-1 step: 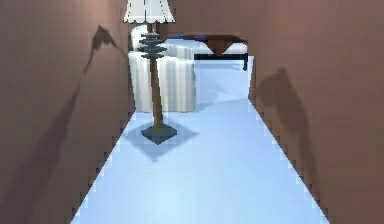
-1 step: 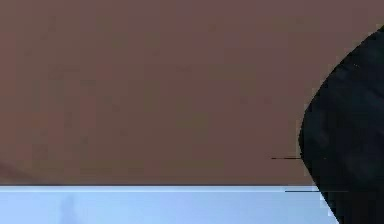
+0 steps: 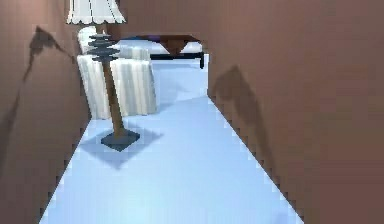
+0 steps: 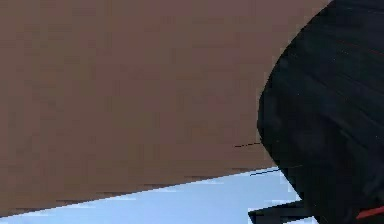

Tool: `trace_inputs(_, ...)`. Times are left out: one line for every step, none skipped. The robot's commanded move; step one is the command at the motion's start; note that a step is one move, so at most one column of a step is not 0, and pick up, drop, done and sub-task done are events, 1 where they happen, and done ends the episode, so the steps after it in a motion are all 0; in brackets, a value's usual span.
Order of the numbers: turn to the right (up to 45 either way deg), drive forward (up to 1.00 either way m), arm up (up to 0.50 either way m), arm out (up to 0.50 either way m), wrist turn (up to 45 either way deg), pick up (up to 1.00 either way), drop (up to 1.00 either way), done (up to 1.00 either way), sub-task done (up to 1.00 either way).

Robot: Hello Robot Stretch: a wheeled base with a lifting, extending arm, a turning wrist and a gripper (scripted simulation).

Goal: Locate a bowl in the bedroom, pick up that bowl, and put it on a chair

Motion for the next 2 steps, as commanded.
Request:
trace_inputs(0.0, 1.00, 0.00, 0.00, 0.0, 0.00, 0.00, 0.00, 0.00)
trace_inputs(0.0, 1.00, 0.00, 0.00, 0.0, 0.00, 0.00, 0.00, 0.00)
